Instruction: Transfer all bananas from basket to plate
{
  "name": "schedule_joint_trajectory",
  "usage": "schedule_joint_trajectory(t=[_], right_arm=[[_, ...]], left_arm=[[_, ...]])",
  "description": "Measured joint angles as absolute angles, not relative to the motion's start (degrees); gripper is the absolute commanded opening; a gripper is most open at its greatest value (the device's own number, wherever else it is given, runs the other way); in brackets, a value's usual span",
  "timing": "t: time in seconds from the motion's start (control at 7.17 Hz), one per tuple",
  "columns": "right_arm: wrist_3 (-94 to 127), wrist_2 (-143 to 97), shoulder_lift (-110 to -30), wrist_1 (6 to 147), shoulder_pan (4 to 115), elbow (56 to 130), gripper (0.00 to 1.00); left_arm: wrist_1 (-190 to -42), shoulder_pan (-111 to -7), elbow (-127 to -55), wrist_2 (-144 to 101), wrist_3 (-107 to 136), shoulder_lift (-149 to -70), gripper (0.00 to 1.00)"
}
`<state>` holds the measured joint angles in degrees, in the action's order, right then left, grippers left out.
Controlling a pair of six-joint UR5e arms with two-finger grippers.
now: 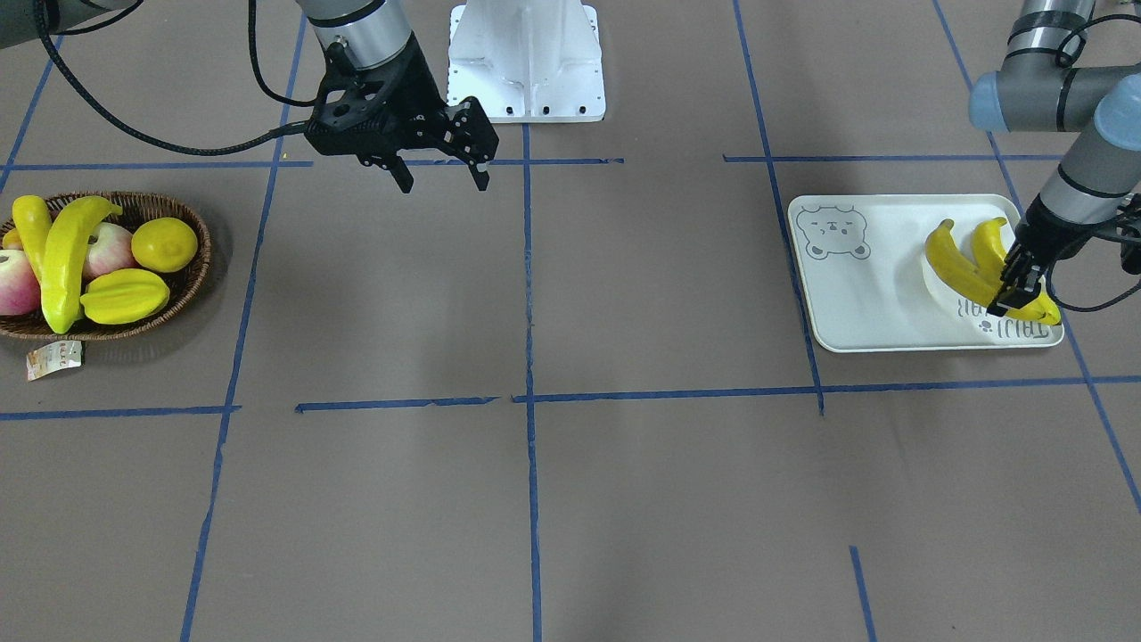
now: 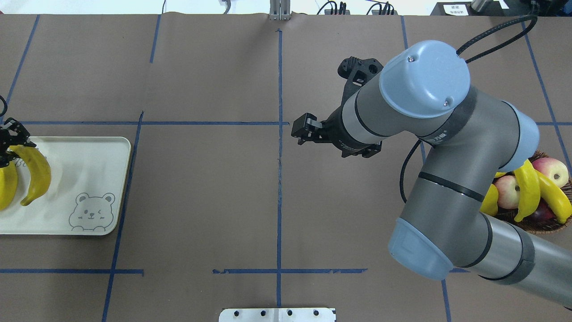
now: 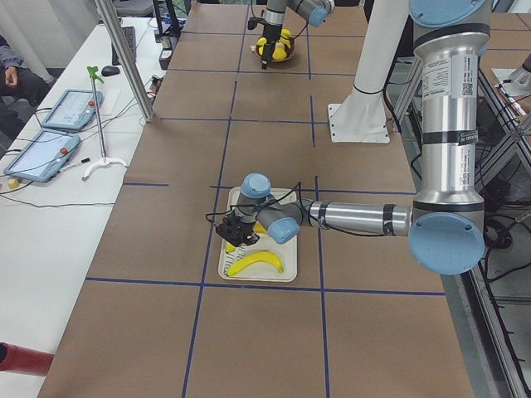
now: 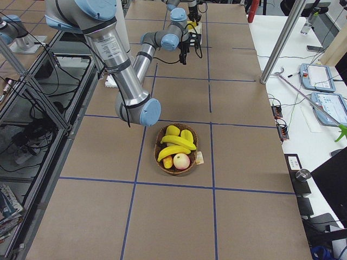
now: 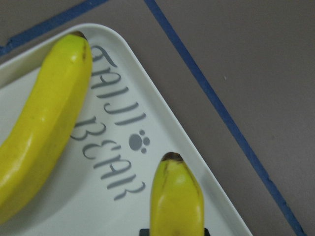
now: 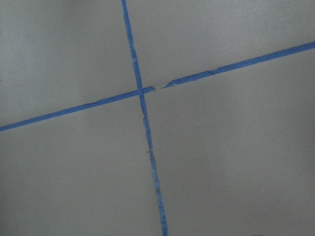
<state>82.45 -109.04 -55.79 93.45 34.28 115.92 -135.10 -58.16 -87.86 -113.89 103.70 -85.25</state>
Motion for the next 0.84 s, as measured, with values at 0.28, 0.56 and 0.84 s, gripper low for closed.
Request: schedule_joint_trajectory(t=[0.28,0.56,0.84], right_arm=[[82.44,-109.01,-55.91,93.43,34.15,115.88,0.99],[82.23,-109.5,-56.26,93.47,34.5,116.21,0.99],[77.57,-111.0,-59.59,94.28,36.36,118.86,0.99]], left_arm=[[-137.55,-58.77,-85.77,-113.85,102.15,-85.53,1.0],[-137.99,-62.6,-86.56,-118.67,99.94,-85.82,1.0],[-137.83,-68.79,-90.87,-130.65,95.98,-85.81,1.0]])
